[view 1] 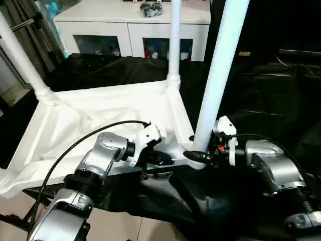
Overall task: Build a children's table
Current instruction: Rotate leg to tighten
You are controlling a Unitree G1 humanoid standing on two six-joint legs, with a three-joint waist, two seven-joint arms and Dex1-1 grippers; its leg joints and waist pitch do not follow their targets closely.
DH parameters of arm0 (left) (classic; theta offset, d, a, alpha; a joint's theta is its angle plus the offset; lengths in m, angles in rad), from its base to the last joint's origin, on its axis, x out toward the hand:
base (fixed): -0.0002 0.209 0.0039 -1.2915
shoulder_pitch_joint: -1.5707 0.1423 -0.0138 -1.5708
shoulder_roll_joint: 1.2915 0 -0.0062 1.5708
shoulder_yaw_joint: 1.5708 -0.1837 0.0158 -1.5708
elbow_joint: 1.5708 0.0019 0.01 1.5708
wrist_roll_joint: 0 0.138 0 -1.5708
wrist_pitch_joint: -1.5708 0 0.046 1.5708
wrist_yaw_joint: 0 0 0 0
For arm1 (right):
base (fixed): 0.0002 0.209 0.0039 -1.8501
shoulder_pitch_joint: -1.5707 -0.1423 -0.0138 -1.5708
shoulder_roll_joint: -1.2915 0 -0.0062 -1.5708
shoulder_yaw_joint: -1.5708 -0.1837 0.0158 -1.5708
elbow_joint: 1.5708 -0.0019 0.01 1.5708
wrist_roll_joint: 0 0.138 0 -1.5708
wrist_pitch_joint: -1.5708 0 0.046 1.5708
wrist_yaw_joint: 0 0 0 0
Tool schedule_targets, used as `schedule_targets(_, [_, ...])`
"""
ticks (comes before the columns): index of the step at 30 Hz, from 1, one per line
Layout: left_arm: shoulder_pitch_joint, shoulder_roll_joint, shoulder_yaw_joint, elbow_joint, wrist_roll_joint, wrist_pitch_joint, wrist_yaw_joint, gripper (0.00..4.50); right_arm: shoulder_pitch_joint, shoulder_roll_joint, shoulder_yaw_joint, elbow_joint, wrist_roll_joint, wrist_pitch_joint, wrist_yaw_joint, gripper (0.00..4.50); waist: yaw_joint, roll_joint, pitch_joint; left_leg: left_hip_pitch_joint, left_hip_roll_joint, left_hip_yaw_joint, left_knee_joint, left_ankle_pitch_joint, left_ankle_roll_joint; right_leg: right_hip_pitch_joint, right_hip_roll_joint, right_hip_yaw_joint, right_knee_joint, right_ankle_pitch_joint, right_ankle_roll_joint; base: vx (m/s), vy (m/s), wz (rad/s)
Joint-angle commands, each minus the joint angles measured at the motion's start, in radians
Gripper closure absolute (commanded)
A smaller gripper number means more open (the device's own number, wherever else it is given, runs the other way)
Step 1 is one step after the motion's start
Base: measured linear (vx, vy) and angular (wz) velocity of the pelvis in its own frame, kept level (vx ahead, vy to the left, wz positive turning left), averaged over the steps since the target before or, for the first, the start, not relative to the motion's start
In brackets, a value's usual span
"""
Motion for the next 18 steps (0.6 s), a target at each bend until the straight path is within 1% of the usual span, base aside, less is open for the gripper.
schedule_targets(1, [-0.010, -0.041, -0.039, -0.027, -0.017, -0.004, 0.008, 4.50, 0.030, 0.046, 0.150, -0.013, -0.006, 0.041, 0.079, 1.94, 0.002, -0.018, -0.046, 0.013, 0.096, -0.045, -0.071, -0.170, 0.078, 0.027, -0.111, 0.059, -0.069, -0.215, -0.232, 0.000, 0.000, 0.00])
schedule_targets(3, [-0.011, -0.046, -0.036, -0.028, -0.017, -0.005, 0.014, 4.50, 0.031, 0.049, 0.146, -0.015, -0.006, 0.046, 0.077, 2.03, 0.004, -0.017, -0.047, 0.013, 0.096, -0.045, -0.070, -0.162, 0.079, 0.028, -0.111, 0.059, -0.068, -0.205, -0.232, 0.000, 0.000, 0.00])
schedule_targets(4, [-0.011, -0.047, -0.036, -0.027, -0.017, -0.006, 0.015, 4.50, 0.032, 0.049, 0.145, -0.016, -0.006, 0.048, 0.077, 2.20, 0.004, -0.018, -0.047, 0.013, 0.096, -0.045, -0.070, -0.161, 0.080, 0.028, -0.110, 0.058, -0.068, -0.203, -0.232, 0.000, 0.000, 0.00])
schedule_targets(6, [-0.013, -0.055, -0.029, -0.024, -0.017, -0.007, 0.031, 4.50, 0.034, 0.055, 0.139, -0.017, -0.007, 0.049, 0.063, 2.24, 0.004, -0.015, -0.046, 0.013, 0.096, -0.046, -0.071, -0.171, 0.078, 0.028, -0.110, 0.058, -0.069, -0.215, -0.231, 0.000, 0.000, 0.00])
schedule_targets(7, [-0.014, -0.057, -0.027, -0.023, -0.017, -0.006, 0.035, 4.50, 0.034, 0.057, 0.137, -0.017, -0.008, 0.049, 0.059, 2.25, 0.003, -0.016, -0.046, 0.012, 0.096, -0.045, -0.071, -0.175, 0.077, 0.028, -0.110, 0.058, -0.070, -0.222, -0.229, 0.000, 0.000, 0.00])
schedule_targets(8, [-0.018, -0.064, -0.020, -0.016, -0.013, -0.005, 0.059, 4.50, 0.033, 0.068, 0.129, -0.009, -0.011, 0.042, 0.034, 2.27, 0.003, -0.016, -0.046, 0.014, 0.096, -0.045, -0.071, -0.179, 0.073, 0.028, -0.111, 0.058, -0.071, -0.229, -0.228, 0.000, 0.000, 0.00])
schedule_targets(9, [-0.024, -0.075, -0.013, -0.007, -0.010, -0.001, 0.090, 4.50, 0.024, 0.094, 0.108, 0.020, -0.023, 0.026, -0.031, 2.29, 0.003, -0.016, -0.045, 0.014, 0.096, -0.046, -0.072, -0.187, 0.070, 0.028, -0.110, 0.058, -0.072, -0.243, -0.225, 0.000, 0.000, 0.00])
schedule_targets(10, [-0.028, -0.082, -0.009, -0.001, -0.008, 0.002, 0.110, 4.50, 0.017, 0.111, 0.093, 0.041, -0.032, 0.015, -0.076, 2.30, 0.000, -0.015, -0.044, 0.015, 0.097, -0.046, -0.073, -0.192, 0.065, 0.024, -0.111, 0.060, -0.073, -0.251, -0.224, 0.000, 0.000, 0.00])
schedule_targets(11, [-0.042, -0.106, 0.007, 0.021, -0.001, 0.018, 0.177, 4.50, -0.002, 0.150, 0.061, 0.095, -0.051, -0.008, -0.176, 2.32, -0.009, -0.016, -0.040, 0.015, 0.093, -0.047, -0.075, -0.220, 0.045, 0.020, -0.113, 0.059, -0.078, -0.296, -0.222, 0.000, 0.000, 0.00])
schedule_targets(12, [-0.047, -0.117, 0.012, 0.030, 0.004, 0.020, 0.208, 4.50, -0.014, 0.167, 0.049, 0.124, -0.060, -0.005, -0.225, 2.37, -0.011, -0.017, -0.039, 0.018, 0.090, -0.053, -0.077, -0.253, 0.028, 0.024, -0.114, 0.057, -0.084, -0.363, -0.207, 0.000, 0.000, 0.00])
schedule_targets(13, [-0.052, -0.127, 0.017, 0.038, 0.008, 0.022, 0.234, 4.50, -0.024, 0.181, 0.039, 0.148, -0.068, -0.002, -0.267, 2.39, -0.018, -0.017, -0.034, 0.021, 0.089, -0.054, -0.079, -0.284, 0.018, 0.017, -0.112, 0.058, -0.090, -0.412, -0.194, 0.000, 0.000, 0.00])
schedule_targets(14, [-0.062, -0.150, 0.024, 0.054, 0.015, 0.030, 0.285, 4.50, -0.043, 0.212, 0.021, 0.199, -0.083, -0.008, -0.350, 2.39, -0.021, -0.017, -0.034, 0.022, 0.089, -0.056, -0.079, -0.297, 0.011, 0.017, -0.111, 0.057, -0.090, -0.430, -0.189, 0.000, 0.000, 0.00])
schedule_targets(15, [-0.062, -0.150, 0.024, 0.054, 0.015, 0.030, 0.285, 4.50, -0.043, 0.212, 0.021, 0.199, -0.083, -0.008, -0.350, 2.42, -0.026, -0.016, -0.033, 0.023, 0.089, -0.056, -0.080, -0.310, 0.005, 0.014, -0.111, 0.058, -0.091, -0.441, -0.187, 0.000, 0.000, 0.00])
schedule_targets(16, [-0.068, -0.162, 0.027, 0.061, 0.018, 0.035, 0.307, 4.50, -0.052, 0.227, 0.012, 0.223, -0.089, -0.015, -0.388, 2.44, -0.033, -0.015, -0.032, 0.024, 0.090, -0.061, -0.083, -0.336, -0.005, 0.017, -0.112, 0.057, -0.094, -0.457, -0.179, 0.000, 0.000, 0.00])
schedule_targets(17, [-0.076, -0.179, 0.034, 0.072, 0.022, 0.047, 0.348, 4.50, -0.066, 0.249, -0.004, 0.254, -0.093, -0.012, -0.447, 2.44, -0.042, -0.014, -0.033, 0.023, 0.090, -0.061, -0.084, -0.350, -0.013, 0.015, -0.112, 0.058, -0.093, -0.448, -0.180, 0.000, 0.000, 0.00])
schedule_targets(18, [-0.085, -0.199, 0.040, 0.081, 0.026, 0.055, 0.390, 4.50, -0.081, 0.273, -0.019, 0.288, -0.099, -0.012, -0.512, 2.47, -0.048, -0.015, -0.032, 0.022, 0.089, -0.062, -0.085, -0.360, -0.017, 0.015, -0.111, 0.058, -0.093, -0.442, -0.181, 0.000, 0.000, 0.00])
